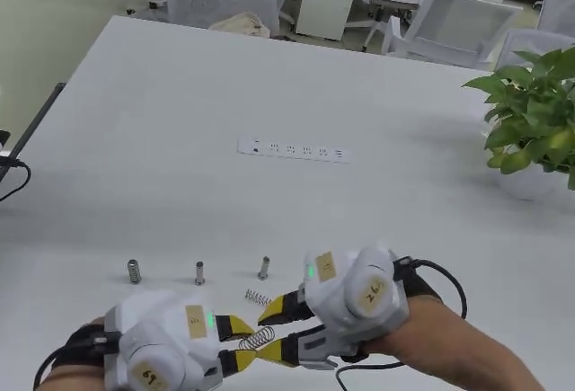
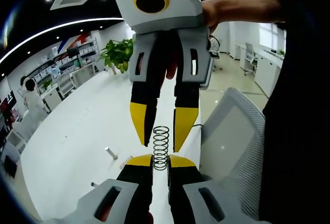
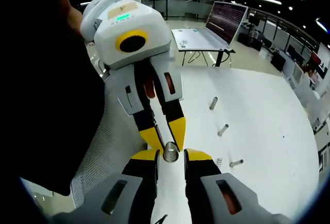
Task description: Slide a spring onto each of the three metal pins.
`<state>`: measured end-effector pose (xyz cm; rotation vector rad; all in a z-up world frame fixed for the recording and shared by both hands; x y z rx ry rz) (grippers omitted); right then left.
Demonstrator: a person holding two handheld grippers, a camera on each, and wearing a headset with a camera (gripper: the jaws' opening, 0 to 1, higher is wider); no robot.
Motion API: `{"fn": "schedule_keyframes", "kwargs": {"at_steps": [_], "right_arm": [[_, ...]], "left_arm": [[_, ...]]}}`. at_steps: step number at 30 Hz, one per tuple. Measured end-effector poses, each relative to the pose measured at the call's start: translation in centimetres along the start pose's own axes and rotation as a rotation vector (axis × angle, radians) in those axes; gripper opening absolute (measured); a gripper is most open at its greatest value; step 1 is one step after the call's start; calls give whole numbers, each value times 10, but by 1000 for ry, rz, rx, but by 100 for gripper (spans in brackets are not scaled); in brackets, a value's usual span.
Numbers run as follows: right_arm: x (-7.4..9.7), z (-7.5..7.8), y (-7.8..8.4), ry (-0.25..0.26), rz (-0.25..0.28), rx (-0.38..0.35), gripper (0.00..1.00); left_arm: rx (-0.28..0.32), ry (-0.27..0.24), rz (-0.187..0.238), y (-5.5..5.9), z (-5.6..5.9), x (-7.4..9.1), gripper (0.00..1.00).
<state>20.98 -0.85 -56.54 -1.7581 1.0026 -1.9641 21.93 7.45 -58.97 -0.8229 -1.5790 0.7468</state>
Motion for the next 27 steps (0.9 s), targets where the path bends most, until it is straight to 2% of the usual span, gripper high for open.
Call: {"fn": "schedule_keyframes", "kwargs": {"at_steps": [8,20,27], "right_arm": [[-5,-3,2,-27,-39,49,11],[-9,-6,1,-46,-39,69,8],[-10,-4,1,-37,-21,52,8]], "left_arm": [[-16,17,-10,-1,4,0,2],[1,24,-10,3,7,2,3],[23,2,-20,9,2,4,7]]}}
Point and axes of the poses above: the centre of the closed fingertips' face, and the gripper's own axes: x roughly backward along the fingers, z roughly to its right, y roughly out of its underside, the point moved 7 cm from there along x, roughly backward along the fingers, and after that the axes turned 2 degrees about z, right-handed, at the moved point
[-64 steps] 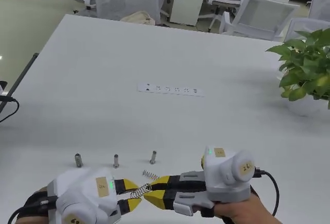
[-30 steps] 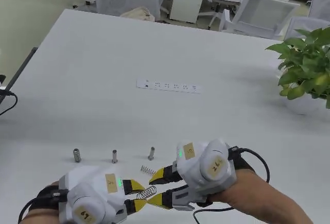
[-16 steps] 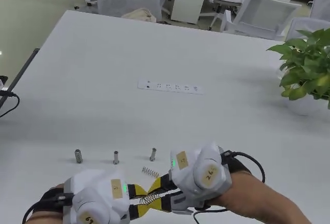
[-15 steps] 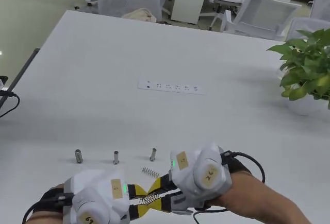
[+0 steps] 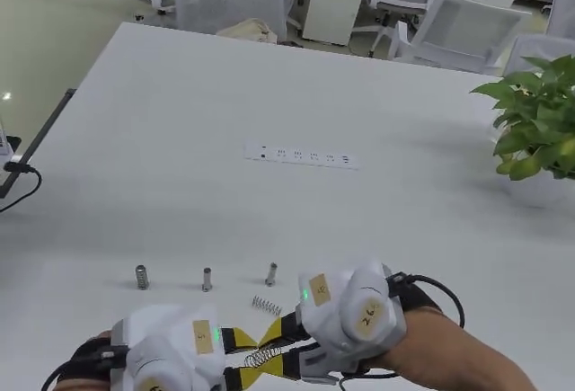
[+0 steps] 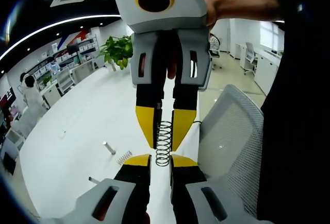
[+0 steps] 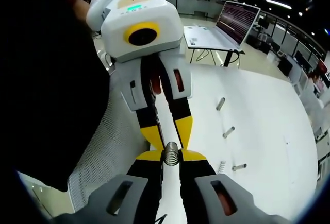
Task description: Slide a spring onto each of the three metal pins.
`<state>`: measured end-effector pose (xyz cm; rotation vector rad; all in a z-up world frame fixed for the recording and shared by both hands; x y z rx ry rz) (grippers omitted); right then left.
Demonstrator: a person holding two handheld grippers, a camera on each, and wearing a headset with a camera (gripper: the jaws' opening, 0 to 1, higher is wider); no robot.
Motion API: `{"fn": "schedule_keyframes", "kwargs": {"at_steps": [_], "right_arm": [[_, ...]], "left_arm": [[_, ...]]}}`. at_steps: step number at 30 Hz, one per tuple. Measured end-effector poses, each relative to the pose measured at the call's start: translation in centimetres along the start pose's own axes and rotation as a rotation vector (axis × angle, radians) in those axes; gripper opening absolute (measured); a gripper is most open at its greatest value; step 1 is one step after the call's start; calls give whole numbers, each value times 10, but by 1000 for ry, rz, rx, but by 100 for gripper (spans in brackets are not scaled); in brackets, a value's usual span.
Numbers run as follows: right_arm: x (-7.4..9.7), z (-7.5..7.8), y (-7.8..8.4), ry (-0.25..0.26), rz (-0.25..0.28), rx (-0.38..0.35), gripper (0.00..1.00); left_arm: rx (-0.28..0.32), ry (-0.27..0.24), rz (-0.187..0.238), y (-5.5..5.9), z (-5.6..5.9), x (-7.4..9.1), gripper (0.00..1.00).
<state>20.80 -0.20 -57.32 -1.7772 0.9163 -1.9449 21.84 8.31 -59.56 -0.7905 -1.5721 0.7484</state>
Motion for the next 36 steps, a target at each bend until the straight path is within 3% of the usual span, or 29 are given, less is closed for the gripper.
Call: {"fn": "schedule_keyframes", "kwargs": {"at_steps": [9,19,36], "right_arm": [[2,7,2,15,4,-19,8],[3,17,9,29,2,-54,8],[-3,40,15,60,-43,-86,8]], "left_arm": [[75,-31,18,9,-10,9,11],[177,-117,53,18,-25,28,16],[328,-268,62,53,-47,63,21]]}}
Point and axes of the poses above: the centre of the closed fingertips' face, and the gripper's own axes: x roughly backward along the fingers, z roughly to its right, y roughly out of its underside, the point moved 7 cm from there along x, roughly backward along the fingers, and after that the axes turned 2 degrees about z, right-handed, at the moved point
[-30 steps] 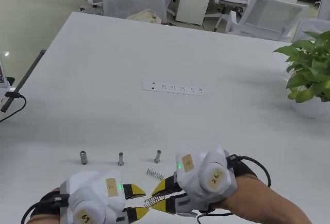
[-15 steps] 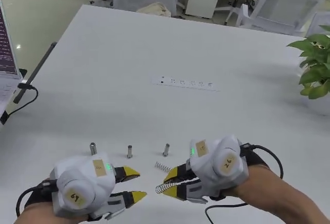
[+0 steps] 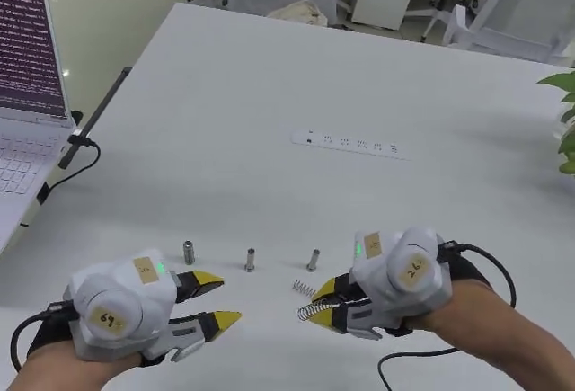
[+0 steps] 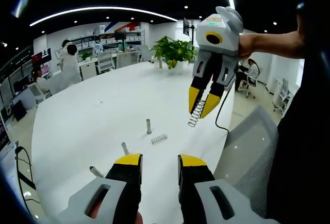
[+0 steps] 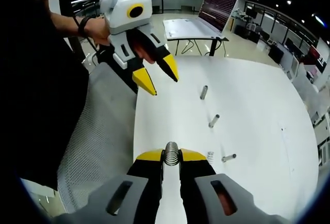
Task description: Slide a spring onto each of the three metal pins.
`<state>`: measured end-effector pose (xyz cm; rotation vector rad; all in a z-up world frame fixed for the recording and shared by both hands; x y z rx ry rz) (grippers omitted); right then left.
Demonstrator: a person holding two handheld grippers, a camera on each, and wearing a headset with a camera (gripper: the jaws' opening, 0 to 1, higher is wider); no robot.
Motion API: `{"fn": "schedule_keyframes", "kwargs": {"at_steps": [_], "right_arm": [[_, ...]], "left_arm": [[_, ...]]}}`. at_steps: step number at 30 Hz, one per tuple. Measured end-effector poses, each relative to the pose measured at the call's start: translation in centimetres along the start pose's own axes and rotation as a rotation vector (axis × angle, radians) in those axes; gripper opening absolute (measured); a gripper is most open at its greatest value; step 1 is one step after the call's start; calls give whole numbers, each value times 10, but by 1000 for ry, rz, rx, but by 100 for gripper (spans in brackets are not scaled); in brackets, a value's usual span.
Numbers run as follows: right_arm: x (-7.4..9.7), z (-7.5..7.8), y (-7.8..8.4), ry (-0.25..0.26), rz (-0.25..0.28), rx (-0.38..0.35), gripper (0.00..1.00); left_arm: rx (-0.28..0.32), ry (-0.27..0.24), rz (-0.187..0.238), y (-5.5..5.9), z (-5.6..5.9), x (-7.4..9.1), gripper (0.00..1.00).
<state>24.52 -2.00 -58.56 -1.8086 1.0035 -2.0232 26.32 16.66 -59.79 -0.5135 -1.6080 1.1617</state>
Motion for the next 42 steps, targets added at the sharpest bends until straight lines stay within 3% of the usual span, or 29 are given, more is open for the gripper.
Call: {"fn": "schedule_keyframes", "kwargs": {"at_steps": [9,22,33,42], "right_arm": [[-4,17,-2,13,-30,-29,8],[-15,41,-14,31,-45,-66,8],[-29,58,-27,29,-83,-47,8],[-46,70,-33,22,-104,-48,8]], "left_arm": [[56,-75,-10,18,-15,14,27],[116,-170,-11,33,-33,38,36],[153,-222,6,43,-40,56,44],[181,-244,14,48,-47,61,48]]}}
Point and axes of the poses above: the centre of the closed fingertips' face, and the gripper's own axes: x roughly backward along the fingers, z roughly to its right, y roughly out of its underside, the point moved 7 cm from there along x, roughly backward along the fingers, and after that the axes turned 2 degrees about z, right-handed, at the moved point
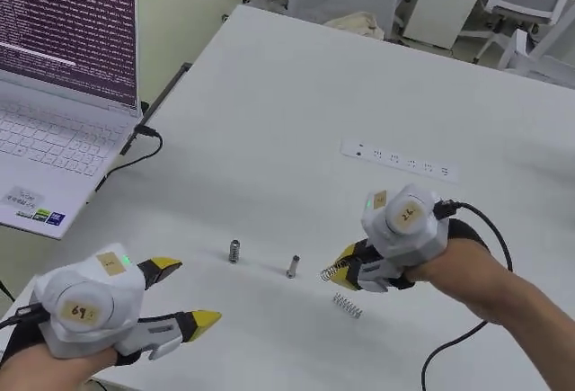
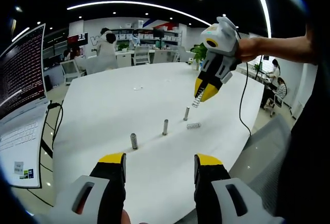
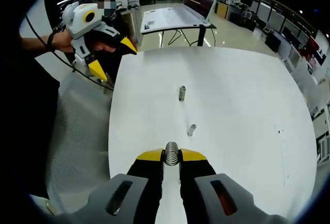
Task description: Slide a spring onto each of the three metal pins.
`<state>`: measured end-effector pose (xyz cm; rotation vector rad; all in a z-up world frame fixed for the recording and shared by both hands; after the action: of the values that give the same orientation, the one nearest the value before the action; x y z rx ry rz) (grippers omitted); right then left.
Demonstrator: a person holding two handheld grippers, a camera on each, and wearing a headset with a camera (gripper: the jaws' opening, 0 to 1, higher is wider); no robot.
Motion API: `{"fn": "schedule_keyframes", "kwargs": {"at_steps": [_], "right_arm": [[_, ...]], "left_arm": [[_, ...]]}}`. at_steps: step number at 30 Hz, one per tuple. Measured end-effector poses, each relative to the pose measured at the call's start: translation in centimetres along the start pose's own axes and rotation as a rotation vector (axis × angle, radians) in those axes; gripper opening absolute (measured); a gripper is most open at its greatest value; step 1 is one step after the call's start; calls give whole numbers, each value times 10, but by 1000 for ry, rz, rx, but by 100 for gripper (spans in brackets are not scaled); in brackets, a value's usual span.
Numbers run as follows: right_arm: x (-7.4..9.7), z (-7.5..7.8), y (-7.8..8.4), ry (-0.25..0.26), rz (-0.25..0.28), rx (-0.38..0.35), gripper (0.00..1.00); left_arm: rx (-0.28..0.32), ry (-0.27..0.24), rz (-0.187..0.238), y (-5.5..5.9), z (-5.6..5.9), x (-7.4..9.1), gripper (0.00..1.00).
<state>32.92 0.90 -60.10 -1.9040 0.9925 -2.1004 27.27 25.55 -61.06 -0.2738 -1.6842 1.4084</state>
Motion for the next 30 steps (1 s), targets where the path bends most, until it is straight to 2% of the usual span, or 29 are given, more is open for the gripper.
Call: {"fn": "schedule_keyframes", "kwargs": {"at_steps": [10,17,30], "right_arm": [[-23,17,-9,3,-17,10,9],[-43,28,-11,8,-26,2,9],[-64,41,-11,3,-60,29,9]], "left_arm": [[16,-9,10,-2,-6,3,49],[23,-14,1,2,-7,5,49],[46,-26,-3,5,-10,5,48]]}}
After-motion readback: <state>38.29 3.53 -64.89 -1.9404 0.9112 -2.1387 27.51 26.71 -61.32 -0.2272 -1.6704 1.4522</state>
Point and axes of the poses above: the centre of the closed fingertips' face, and the gripper's own axes: x roughly backward along the fingers, z roughly to its right, y roughly out of its underside, the point moved 7 cm from there along x, roughly backward along the fingers, and after that the axes turned 2 degrees about z, right-handed, at the moved point
